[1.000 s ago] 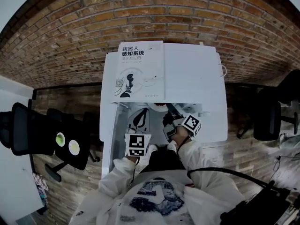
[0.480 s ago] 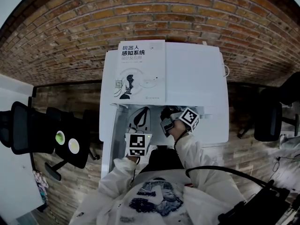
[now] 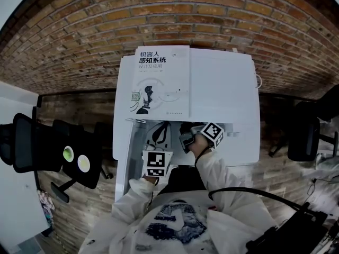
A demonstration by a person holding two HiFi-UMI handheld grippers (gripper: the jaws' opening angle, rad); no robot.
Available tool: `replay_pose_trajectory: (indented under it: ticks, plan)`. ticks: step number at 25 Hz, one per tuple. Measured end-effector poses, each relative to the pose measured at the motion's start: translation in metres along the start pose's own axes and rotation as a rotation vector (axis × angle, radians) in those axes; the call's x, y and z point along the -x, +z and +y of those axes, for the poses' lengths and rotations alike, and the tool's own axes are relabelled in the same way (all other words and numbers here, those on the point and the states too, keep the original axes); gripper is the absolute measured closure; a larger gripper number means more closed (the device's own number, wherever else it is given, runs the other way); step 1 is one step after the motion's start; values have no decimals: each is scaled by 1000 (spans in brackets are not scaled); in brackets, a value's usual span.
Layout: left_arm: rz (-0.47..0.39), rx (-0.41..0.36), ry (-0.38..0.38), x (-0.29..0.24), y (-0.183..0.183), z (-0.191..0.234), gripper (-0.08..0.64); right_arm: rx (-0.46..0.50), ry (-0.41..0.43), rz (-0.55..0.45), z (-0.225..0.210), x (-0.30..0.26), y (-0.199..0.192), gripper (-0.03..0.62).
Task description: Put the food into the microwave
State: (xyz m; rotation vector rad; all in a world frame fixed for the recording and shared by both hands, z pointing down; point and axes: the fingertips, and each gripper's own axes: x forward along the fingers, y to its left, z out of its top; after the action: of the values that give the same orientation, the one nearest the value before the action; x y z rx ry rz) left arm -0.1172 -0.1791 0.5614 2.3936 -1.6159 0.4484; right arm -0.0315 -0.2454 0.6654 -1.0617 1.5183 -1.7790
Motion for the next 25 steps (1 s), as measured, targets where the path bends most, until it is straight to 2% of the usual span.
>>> replay_pose_trajectory:
  ticks: [8, 25]
  plan:
    - [2, 3, -5, -4, 0, -1, 554, -19, -20, -11, -3, -2, -2, 538]
    - [13, 9, -9, 3, -7, -2, 554, 15, -36, -54, -3, 5, -2, 538]
